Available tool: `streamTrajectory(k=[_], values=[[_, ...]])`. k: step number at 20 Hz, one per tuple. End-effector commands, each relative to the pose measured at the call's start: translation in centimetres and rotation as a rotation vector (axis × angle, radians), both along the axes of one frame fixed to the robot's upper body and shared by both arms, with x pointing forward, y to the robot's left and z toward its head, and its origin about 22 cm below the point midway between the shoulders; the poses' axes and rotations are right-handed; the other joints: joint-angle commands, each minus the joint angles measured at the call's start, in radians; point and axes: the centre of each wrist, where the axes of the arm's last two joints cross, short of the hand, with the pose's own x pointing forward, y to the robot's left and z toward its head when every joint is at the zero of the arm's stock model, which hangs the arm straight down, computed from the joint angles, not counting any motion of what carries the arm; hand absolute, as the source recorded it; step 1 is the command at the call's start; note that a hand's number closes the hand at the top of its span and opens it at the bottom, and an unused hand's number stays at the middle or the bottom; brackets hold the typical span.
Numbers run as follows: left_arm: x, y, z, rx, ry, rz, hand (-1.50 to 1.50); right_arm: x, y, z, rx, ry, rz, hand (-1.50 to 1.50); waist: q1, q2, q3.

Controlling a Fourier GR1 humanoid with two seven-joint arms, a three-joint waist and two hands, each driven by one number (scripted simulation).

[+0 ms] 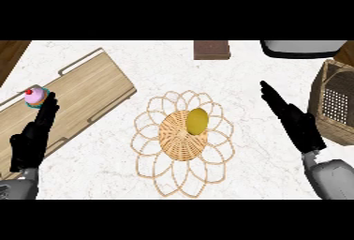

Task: Pick the lemon from the placemat and place it in the basket

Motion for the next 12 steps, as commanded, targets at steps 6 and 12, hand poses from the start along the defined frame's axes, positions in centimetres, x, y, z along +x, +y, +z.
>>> streamTrajectory(k=[6,12], values=[[-3.5,-3.8,-6.4,-0.244,0.417,0.005,0.0,4.9,9.7,7.3,0.428,-0.322,-0.073,1.5,0.051,0.02,-0.016],[-3.2,-5.6,-6.4,-0.252,0.473,-0.06,0.0,3.3,20.4,4.0,0.17,-0.342,0.082,-1.5,0.081,0.021,-0.02]])
